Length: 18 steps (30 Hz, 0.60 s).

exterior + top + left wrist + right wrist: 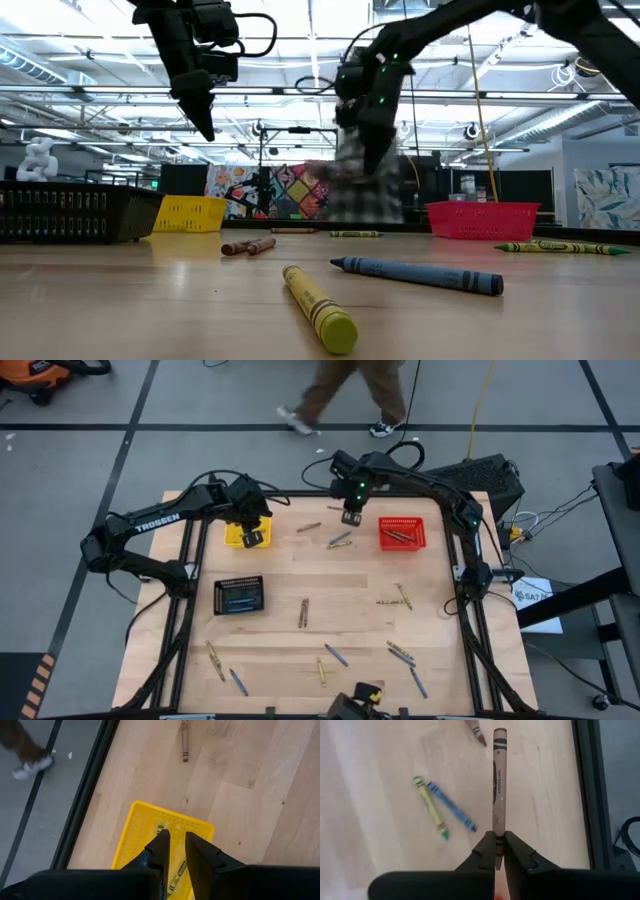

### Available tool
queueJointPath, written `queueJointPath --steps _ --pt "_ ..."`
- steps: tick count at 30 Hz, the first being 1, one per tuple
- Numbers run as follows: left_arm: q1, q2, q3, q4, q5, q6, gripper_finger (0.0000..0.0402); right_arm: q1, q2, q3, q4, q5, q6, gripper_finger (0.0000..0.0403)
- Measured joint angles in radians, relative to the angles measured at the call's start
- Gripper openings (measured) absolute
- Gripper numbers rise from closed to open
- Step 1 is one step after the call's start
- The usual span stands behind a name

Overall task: Sort crayons
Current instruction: Put the brown crayon into the red bin

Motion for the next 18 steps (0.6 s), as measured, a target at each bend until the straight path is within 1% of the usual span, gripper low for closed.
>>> queueJointPath --steps 8,13,18 --pt "0.0 0.0 0.0 -0.019 0.0 0.0 0.0059 -0.043 -0.065 0.0 -0.18 0.002 0.066 0.0" --pt "0.0 0.0 0.0 -0.038 0.0 0.0 0.0059 -0.067 -0.072 0.0 -0.261 0.001 0.103 0.0" --pt "0.0 0.0 0.0 -0.056 0.0 0.0 0.0059 -0.068 -0.072 0.0 -0.329 0.0 0.121 0.0"
